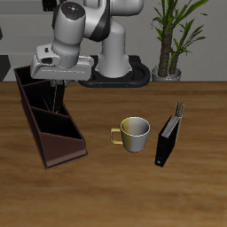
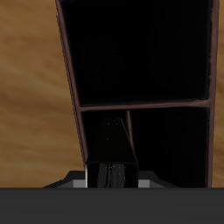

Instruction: Place the right black book into the right desk caddy's front compartment

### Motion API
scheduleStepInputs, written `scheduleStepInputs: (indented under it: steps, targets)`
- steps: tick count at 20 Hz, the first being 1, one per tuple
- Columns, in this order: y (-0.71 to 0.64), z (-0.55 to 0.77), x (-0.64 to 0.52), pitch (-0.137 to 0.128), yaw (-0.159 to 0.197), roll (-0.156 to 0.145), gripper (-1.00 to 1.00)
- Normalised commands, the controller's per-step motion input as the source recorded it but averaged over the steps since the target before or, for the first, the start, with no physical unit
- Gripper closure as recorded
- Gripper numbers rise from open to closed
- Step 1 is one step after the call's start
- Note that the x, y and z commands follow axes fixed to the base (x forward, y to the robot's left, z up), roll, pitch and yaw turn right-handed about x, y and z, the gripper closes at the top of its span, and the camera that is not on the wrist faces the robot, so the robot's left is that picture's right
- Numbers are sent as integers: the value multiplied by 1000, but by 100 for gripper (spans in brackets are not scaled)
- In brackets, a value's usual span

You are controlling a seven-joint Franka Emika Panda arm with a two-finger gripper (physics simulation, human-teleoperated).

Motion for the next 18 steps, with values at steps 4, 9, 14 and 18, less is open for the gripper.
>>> scheduleStepInputs:
  steps: [4, 9, 14, 18]
  targets:
    - [4, -80, 71, 10, -4, 5, 100]
    - [17, -126, 80, 25, 0, 5, 100]
    - [-29, -59, 76, 7, -2, -4, 100]
    - [-72, -210, 105, 39, -9, -7, 100]
